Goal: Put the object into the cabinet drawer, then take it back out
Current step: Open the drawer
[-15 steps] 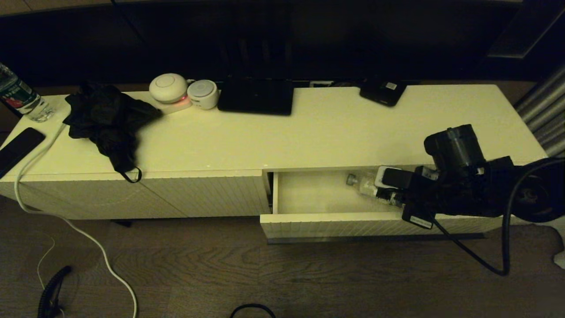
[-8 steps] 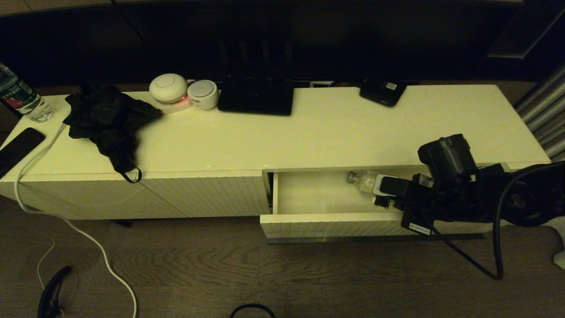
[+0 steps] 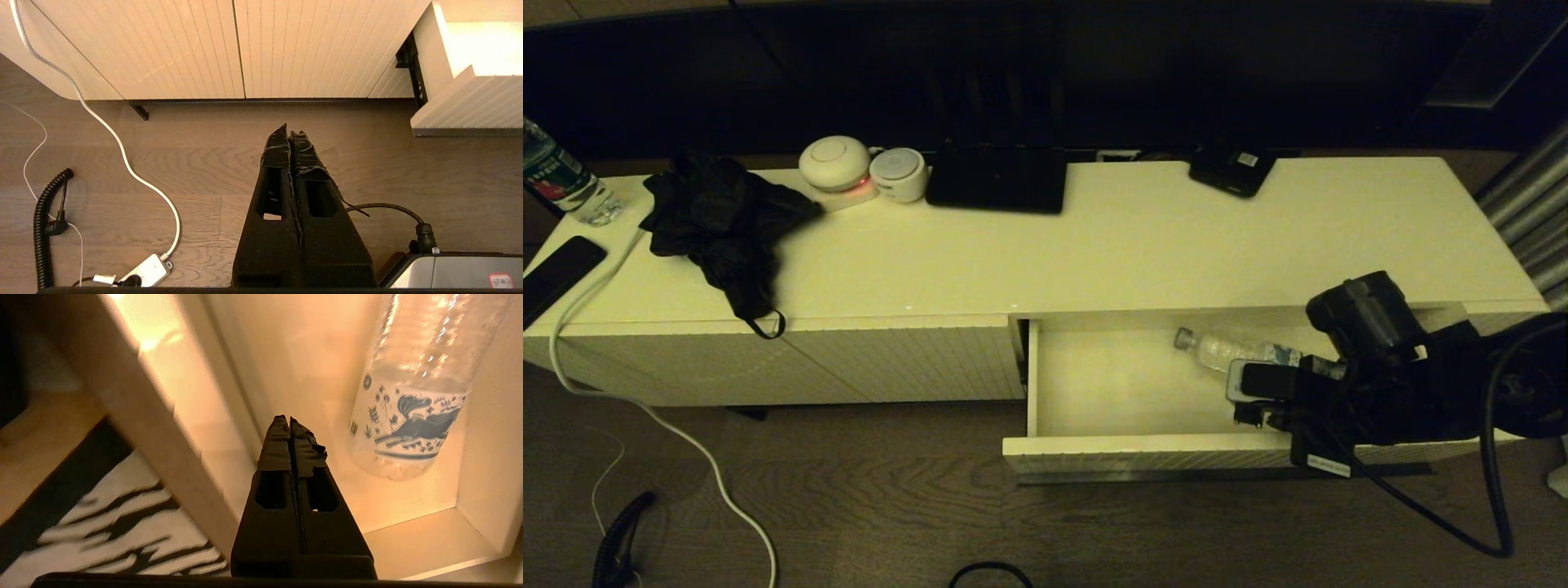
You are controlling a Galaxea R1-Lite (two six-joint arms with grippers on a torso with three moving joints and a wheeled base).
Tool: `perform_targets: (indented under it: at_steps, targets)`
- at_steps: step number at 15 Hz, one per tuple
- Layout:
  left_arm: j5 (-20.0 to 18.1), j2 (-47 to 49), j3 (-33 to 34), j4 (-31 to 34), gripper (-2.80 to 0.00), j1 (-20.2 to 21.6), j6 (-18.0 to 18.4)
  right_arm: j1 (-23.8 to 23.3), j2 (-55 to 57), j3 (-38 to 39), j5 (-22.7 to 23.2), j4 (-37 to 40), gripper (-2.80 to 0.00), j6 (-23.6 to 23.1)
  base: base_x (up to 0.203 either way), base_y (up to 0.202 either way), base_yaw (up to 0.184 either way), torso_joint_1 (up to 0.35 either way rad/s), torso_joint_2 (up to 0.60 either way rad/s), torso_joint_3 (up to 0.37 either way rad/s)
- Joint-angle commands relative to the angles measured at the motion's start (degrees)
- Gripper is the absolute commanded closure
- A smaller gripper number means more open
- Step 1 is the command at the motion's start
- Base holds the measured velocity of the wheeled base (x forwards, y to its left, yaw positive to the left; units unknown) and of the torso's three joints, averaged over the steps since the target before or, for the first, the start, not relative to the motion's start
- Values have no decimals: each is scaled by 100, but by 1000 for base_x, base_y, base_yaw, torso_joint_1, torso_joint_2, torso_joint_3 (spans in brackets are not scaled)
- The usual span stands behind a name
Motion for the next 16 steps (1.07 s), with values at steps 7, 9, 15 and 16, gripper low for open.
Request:
perform_targets:
  at_steps: [7,9,15,16]
  targets:
    - [1,-9,0,-2,0,0,-3,171,-307,605,357,331,0,-75,0,0,0,0,0,0]
    - [1,-9,8,-2,0,0,-3,193,-289,663,358,320,0,-75,0,0,0,0,0,0]
    - [1,-9,9,-2,0,0,-3,310,-436,810,384,337,0,-75,0,0,0,0,0,0]
    - [1,-9,9,-2,0,0,-3,352,-447,890,384,337,0,-75,0,0,0,0,0,0]
